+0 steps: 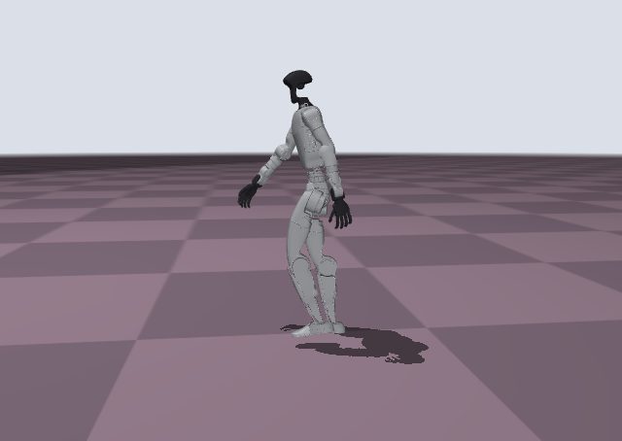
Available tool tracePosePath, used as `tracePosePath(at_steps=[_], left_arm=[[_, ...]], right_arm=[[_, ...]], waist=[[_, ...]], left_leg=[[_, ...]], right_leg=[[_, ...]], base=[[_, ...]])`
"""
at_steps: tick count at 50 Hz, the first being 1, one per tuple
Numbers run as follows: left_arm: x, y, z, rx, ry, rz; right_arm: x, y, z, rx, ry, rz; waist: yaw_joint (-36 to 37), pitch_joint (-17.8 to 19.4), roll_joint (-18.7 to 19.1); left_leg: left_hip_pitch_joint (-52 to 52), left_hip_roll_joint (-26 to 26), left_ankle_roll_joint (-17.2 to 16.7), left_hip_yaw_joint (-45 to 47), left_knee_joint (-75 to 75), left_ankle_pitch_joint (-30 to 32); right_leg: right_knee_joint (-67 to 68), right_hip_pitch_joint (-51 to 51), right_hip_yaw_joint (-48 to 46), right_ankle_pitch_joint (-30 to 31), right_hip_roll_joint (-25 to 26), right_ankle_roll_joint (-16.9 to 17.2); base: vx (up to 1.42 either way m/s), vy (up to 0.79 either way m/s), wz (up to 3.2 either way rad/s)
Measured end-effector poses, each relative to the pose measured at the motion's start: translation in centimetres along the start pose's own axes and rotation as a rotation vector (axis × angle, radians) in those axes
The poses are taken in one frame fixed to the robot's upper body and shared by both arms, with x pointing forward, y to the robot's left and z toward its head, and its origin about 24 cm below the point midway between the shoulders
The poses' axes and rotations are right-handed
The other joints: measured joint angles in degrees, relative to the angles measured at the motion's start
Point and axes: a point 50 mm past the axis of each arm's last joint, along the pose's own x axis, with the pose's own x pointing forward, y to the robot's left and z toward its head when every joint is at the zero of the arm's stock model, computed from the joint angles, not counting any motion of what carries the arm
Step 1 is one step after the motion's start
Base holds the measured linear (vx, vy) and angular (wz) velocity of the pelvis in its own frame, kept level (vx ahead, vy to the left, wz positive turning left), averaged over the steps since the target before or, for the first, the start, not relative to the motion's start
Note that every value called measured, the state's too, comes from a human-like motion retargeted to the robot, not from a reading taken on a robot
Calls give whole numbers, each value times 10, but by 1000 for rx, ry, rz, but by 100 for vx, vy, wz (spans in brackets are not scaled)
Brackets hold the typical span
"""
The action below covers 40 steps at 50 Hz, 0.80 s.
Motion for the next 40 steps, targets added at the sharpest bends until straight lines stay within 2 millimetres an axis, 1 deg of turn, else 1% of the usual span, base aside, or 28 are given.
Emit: tracePosePath(at_steps=[2,5,8,10,12,14,15,17,20,22,24,25,27,29,31,33,35,38,40], left_arm=[[0,0,-7,-38,16,1],[0,-3,-11,-54,14,-15],[1,-10,-4,-24,-29,-45],[2,-14,8,-9,-75,-60],[2,-17,24,-9,-122,-70],[1,-20,46,-12,-170,-77],[1,-21,59,-12,-193,-80],[-1,-24,81,8,-227,-85],[-6,-27,114,81,-266,-88],[-12,-29,141,157,-318,-51],[-22,-32,172,215,-381,-25],[-29,-34,188,240,-420,-10],[-46,-38,225,274,-522,18],[-69,-46,263,292,-646,31],[-98,-58,299,304,-784,18],[-129,-73,331,315,-927,-22],[-163,-91,355,327,-1064,-85],[-211,-121,379,343,-1246,-208],[-240,-141,388,349,-1346,-295]], right_arm=[[0,-6,18,-4,-65,-30],[-2,-9,38,5,-159,-62],[-4,-2,40,18,-211,-47],[-5,8,33,25,-207,-18],[-6,23,16,28,-156,20],[-7,39,-7,30,-73,59],[-9,48,-20,31,-23,78],[-17,68,-54,28,100,131],[-39,100,-112,31,293,237],[-60,121,-145,86,369,370],[-82,136,-176,101,474,452],[-93,142,-190,108,521,486],[-113,150,-211,121,597,530],[-129,155,-228,135,655,559],[-143,158,-240,155,699,581],[-154,162,-249,178,733,602],[-163,166,-255,199,760,623],[-169,173,-256,210,783,650],[-168,175,-254,192,798,647]], waist=[[17,7,13],[35,23,47],[41,37,71],[41,38,72],[41,31,67],[40,24,63],[40,20,62],[35,13,64],[25,1,76],[17,-12,84],[4,-26,90],[-3,-32,91],[-18,-41,94],[-33,-45,97],[-48,-44,102],[-62,-41,107],[-76,-36,111],[-90,-23,111],[-96,-12,104]], left_leg=[[15,17,-22,17,-123,28],[44,48,-75,32,-290,62],[54,68,-128,36,-379,57],[43,74,-145,40,-385,33],[42,76,-147,50,-385,22],[53,79,-142,63,-385,29],[61,80,-139,69,-385,38],[86,84,-135,74,-385,58],[131,94,-129,64,-381,69],[151,102,-114,42,-366,55],[163,104,-100,22,-355,39],[167,104,-93,13,-349,30],[174,98,-87,-3,-335,12],[180,91,-88,-19,-321,-4],[188,84,-91,-38,-308,-19],[197,75,-94,-63,-299,-31],[208,65,-95,-92,-293,-41],[229,45,-93,-139,-288,-54],[243,27,-91,-172,-287,-60]], right_leg=[[2,17,10,-9,21,-4],[3,61,26,-22,61,-12],[2,111,37,-36,82,-18],[4,132,42,-43,83,-22],[11,144,46,-46,80,-27],[25,152,50,-41,81,-36],[35,156,50,-36,83,-40],[66,163,49,-11,89,-48],[154,159,38,60,104,-55],[260,120,23,123,115,-51],[379,56,6,167,119,-47],[436,21,-3,180,118,-47],[522,-46,-24,160,108,-60],[570,-102,-48,109,91,-80],[576,-145,-67,58,75,-93],[544,-173,-81,27,65,-94],[480,-187,-91,12,57,-87],[339,-184,-110,15,36,-70],[228,-173,-118,40,15,-58]], base=[[52,2,-68],[57,6,-62],[61,10,-35],[62,12,-17],[63,14,-15],[66,16,-12],[68,18,-7],[71,19,-1],[73,22,12],[69,23,29],[64,21,40],[60,20,49],[57,19,56],[54,17,69],[51,14,89],[50,11,111],[49,7,130],[48,1,147],[48,-5,154]])
